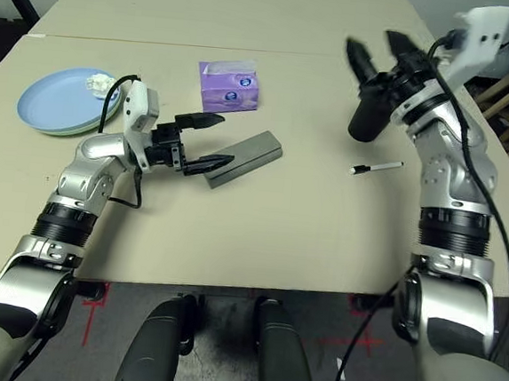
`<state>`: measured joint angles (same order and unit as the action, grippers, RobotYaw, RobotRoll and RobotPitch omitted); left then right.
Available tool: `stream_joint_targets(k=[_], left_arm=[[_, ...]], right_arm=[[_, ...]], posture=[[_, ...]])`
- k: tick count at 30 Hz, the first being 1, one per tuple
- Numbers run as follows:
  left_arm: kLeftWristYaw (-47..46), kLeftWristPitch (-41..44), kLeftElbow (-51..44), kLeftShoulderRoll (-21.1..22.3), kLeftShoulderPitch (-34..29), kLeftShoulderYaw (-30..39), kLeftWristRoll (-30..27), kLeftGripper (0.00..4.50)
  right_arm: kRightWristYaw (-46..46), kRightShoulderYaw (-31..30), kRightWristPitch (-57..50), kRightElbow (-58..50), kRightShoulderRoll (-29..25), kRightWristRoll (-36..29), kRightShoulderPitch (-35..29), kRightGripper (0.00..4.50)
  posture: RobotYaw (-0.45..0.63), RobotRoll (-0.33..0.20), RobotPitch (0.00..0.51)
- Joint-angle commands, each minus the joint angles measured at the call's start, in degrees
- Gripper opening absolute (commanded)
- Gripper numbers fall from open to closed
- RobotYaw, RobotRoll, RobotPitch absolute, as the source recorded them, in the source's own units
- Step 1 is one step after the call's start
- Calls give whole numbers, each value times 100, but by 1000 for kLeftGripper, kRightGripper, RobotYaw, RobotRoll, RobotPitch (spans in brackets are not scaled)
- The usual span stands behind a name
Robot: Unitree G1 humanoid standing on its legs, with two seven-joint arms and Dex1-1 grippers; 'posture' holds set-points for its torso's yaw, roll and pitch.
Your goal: Organize and tidy the items on the table.
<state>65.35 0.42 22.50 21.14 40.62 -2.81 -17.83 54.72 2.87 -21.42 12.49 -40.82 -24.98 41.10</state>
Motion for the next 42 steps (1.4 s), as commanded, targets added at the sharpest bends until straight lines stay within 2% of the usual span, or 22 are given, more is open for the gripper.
stream_joint_targets(k=[1,4,7,12,16,29,42], left_arm=[[-17,-51,60,-8,61,-27,57,4500],[-28,-58,58,1,62,-17,47,4500],[-42,-63,39,11,49,-9,40,4500],[-84,-53,-15,14,19,-10,33,4500],[-99,-31,-79,27,-14,-11,22,4500],[-181,97,-321,38,-124,-33,14,4500],[-268,235,-621,130,-344,-12,-6,4500]], right_arm=[[1502,-956,999,837,-828,1112,56,4464],[2302,-1615,2135,1845,-1237,2000,607,4464],[2708,-2144,3162,2907,-1409,2883,1278,4464],[2795,-2664,4355,4287,-1312,3911,2225,4464],[2721,-2919,4950,4861,-1159,4456,2647,4464],[2343,-3213,5864,5521,-817,5414,3185,4464],[2255,-3229,6048,5778,-555,5738,3334,4464]], posture=[[96,0,199],[104,0,202],[110,0,203],[125,0,201],[130,0,205],[153,0,243],[182,0,257]])
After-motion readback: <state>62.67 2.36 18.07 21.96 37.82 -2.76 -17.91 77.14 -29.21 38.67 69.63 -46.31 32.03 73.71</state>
